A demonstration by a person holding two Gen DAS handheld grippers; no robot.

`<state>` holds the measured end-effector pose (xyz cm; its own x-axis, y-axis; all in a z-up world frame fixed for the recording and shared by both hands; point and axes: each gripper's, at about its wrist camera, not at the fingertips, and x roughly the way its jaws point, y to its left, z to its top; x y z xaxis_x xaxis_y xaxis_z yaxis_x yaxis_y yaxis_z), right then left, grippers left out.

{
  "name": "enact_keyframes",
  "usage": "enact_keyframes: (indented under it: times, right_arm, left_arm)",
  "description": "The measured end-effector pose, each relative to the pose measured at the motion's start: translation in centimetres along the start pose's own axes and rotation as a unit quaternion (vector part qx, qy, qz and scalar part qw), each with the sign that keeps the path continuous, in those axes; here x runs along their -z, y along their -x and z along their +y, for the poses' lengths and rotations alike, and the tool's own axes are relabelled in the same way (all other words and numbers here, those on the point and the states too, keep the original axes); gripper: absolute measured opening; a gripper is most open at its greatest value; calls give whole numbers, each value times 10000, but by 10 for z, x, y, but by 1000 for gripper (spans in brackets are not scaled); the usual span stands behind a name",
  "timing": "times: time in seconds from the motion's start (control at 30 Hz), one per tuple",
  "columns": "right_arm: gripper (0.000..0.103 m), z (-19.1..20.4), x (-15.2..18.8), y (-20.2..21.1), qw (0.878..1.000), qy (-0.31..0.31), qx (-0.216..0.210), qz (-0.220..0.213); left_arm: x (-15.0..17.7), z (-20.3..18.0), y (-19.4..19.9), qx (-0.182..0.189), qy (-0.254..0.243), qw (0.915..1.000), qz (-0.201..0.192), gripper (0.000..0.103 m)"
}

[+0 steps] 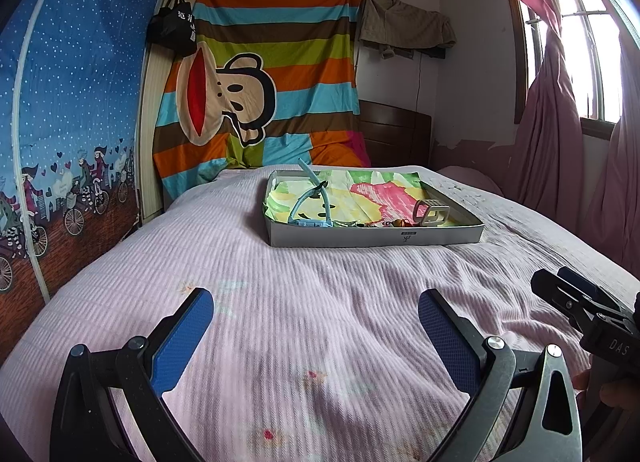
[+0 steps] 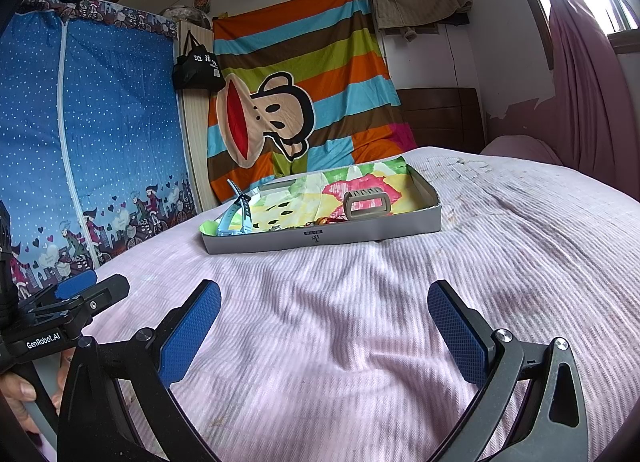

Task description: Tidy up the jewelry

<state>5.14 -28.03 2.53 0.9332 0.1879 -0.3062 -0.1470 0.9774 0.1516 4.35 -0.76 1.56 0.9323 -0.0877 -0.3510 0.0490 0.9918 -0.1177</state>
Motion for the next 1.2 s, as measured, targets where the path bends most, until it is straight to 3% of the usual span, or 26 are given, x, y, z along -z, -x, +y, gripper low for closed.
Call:
enact_keyframes:
  times: [1.2]
  right_arm:
    - [102,0,0,0,10000,-6,-3,1]
  left_arm:
    - [1,6,-3,-111,42,9999,55,103]
